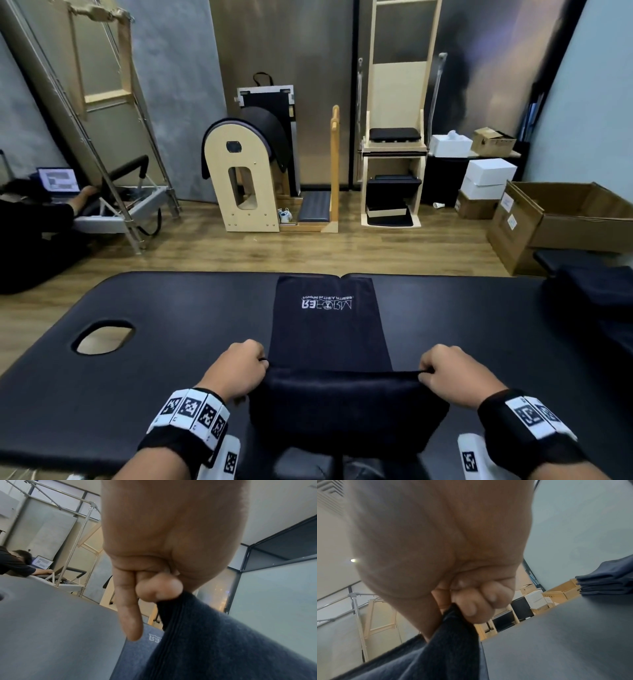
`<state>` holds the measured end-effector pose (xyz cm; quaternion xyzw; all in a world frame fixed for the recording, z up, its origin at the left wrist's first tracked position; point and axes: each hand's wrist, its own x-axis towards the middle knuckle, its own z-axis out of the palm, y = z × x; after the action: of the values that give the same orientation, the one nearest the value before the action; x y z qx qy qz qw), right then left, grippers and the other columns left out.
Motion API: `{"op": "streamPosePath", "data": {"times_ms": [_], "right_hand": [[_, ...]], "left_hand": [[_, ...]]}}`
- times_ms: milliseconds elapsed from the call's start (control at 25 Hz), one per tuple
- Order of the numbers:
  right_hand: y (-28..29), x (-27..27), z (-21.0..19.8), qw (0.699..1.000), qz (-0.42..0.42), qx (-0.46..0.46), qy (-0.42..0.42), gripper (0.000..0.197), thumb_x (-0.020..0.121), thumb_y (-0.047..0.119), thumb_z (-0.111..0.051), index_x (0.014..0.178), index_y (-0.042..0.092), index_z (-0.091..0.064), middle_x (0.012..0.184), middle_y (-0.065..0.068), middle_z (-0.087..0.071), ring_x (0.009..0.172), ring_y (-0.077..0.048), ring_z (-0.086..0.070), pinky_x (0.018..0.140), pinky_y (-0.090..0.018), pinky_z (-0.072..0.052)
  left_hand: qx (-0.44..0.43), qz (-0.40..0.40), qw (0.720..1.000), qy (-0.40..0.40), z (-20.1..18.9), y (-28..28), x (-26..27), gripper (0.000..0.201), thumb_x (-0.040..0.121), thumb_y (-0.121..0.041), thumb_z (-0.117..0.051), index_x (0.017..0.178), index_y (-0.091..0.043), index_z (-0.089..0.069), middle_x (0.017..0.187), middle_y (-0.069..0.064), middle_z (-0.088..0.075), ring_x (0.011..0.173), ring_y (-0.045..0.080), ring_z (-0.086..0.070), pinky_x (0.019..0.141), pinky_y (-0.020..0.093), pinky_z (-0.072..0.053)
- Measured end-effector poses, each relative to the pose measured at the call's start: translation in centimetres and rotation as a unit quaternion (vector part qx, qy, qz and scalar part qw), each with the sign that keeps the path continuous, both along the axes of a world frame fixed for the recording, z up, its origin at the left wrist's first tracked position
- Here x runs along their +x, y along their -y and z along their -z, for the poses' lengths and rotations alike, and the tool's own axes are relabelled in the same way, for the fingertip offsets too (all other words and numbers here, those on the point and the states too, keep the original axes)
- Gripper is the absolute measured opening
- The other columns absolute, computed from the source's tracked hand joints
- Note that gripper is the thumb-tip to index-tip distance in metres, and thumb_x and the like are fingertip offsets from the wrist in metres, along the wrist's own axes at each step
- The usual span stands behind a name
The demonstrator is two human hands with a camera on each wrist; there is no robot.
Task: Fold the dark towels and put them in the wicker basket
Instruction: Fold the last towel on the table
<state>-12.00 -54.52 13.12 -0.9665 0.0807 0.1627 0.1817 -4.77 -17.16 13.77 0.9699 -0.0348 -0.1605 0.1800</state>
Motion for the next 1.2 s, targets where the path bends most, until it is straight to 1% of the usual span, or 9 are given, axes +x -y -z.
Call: {"op": "streamPosePath", "data": {"times_ms": [160, 320, 520, 640, 800, 920, 1080, 1120, 1200], "right_hand": [[0.1, 5.0, 0.6, 0.999, 0.004, 0.010, 0.036, 0.018, 0.088, 0.033, -0.064, 0.075, 0.021, -0.067, 0.076, 0.007, -0.068, 0.076, -0.012, -0.063, 0.068, -0.029, -0.051], [-0.3, 11.6, 0.5, 0.998, 0.014, 0.002, 0.064, 0.012, 0.086, 0.024, -0.069, 0.075, 0.026, -0.069, 0.080, 0.006, -0.071, 0.086, -0.015, -0.064, 0.077, -0.029, -0.052], [-0.5, 19.9, 1.0, 0.995, 0.031, -0.050, 0.080, 0.014, 0.085, 0.016, -0.066, 0.088, 0.025, -0.077, 0.088, 0.006, -0.076, 0.092, -0.022, -0.067, 0.081, -0.029, -0.051], [-0.3, 24.0, 1.8, 0.992, 0.047, -0.051, 0.103, 0.018, 0.085, 0.016, -0.065, 0.091, 0.028, -0.076, 0.091, 0.006, -0.077, 0.095, -0.028, -0.068, 0.086, -0.035, -0.054], [-0.1, 29.2, 3.2, 0.990, 0.085, -0.036, 0.105, 0.017, 0.087, 0.013, -0.063, 0.094, 0.022, -0.076, 0.093, -0.002, -0.077, 0.100, -0.028, -0.067, 0.089, -0.037, -0.055], [0.3, 32.9, 4.8, 0.992, 0.075, -0.034, 0.097, 0.017, 0.089, 0.014, -0.063, 0.095, 0.022, -0.077, 0.095, -0.005, -0.077, 0.099, -0.030, -0.067, 0.088, -0.038, -0.055], [1.4, 37.7, 8.5, 0.994, 0.063, -0.013, 0.084, 0.015, 0.088, 0.015, -0.066, 0.095, 0.023, -0.078, 0.093, -0.005, -0.077, 0.094, -0.030, -0.070, 0.087, -0.036, -0.056], [1.6, 38.6, 9.5, 0.995, 0.066, -0.007, 0.075, 0.015, 0.087, 0.015, -0.067, 0.094, 0.023, -0.077, 0.092, -0.006, -0.077, 0.094, -0.030, -0.070, 0.086, -0.037, -0.056], [1.9, 39.8, 11.4, 0.996, 0.075, 0.005, 0.056, 0.012, 0.088, 0.016, -0.068, 0.093, 0.022, -0.076, 0.093, -0.007, -0.075, 0.094, -0.031, -0.068, 0.085, -0.036, -0.056]], "left_hand": [[-0.029, -0.005, 1.000, 0.009, 0.9, -0.5, 5.4, 0.024, 0.094, -0.027, -0.051, 0.079, -0.009, -0.054, 0.074, 0.008, -0.065, 0.055, 0.027, -0.067, 0.056, 0.035, -0.055], [-0.066, 0.014, 0.998, -0.003, 1.9, -0.5, 13.0, 0.022, 0.094, -0.023, -0.052, 0.075, -0.019, -0.059, 0.072, 0.009, -0.068, 0.044, 0.025, -0.065, 0.049, 0.030, -0.053], [-0.076, 0.024, 0.997, 0.012, 3.6, -0.4, 23.2, 0.018, 0.093, -0.027, -0.056, 0.076, -0.025, -0.060, 0.078, 0.001, -0.070, 0.071, 0.023, -0.071, 0.063, 0.027, -0.047], [-0.095, 0.015, 0.995, 0.004, 4.7, -0.3, 27.5, 0.019, 0.093, -0.026, -0.055, 0.075, -0.022, -0.058, 0.070, 0.005, -0.069, 0.058, 0.023, -0.069, 0.068, 0.033, -0.056], [-0.097, 0.006, 0.995, -0.010, 6.4, 0.1, 32.6, 0.018, 0.093, -0.026, -0.057, 0.077, -0.020, -0.059, 0.074, 0.010, -0.068, 0.065, 0.031, -0.067, 0.074, 0.045, -0.060], [-0.087, -0.009, 0.996, -0.012, 8.2, 0.4, 35.6, 0.015, 0.092, -0.025, -0.057, 0.079, -0.021, -0.062, 0.073, 0.011, -0.068, 0.066, 0.032, -0.067, 0.076, 0.043, -0.060], [-0.059, -0.024, 0.997, -0.048, 10.7, 1.6, 38.5, 0.016, 0.093, -0.021, -0.055, 0.080, -0.015, -0.063, 0.057, 0.010, -0.069, 0.051, 0.022, -0.068, 0.073, 0.037, -0.060], [-0.055, -0.025, 0.997, -0.052, 11.4, 1.9, 39.3, 0.016, 0.093, -0.021, -0.056, 0.079, -0.015, -0.062, 0.060, 0.011, -0.070, 0.054, 0.023, -0.069, 0.074, 0.037, -0.059], [-0.043, -0.024, 0.997, -0.054, 12.8, 2.3, 40.5, 0.015, 0.092, -0.022, -0.059, 0.079, -0.016, -0.063, 0.077, 0.013, -0.071, 0.075, 0.029, -0.070, 0.078, 0.038, -0.058]]}}
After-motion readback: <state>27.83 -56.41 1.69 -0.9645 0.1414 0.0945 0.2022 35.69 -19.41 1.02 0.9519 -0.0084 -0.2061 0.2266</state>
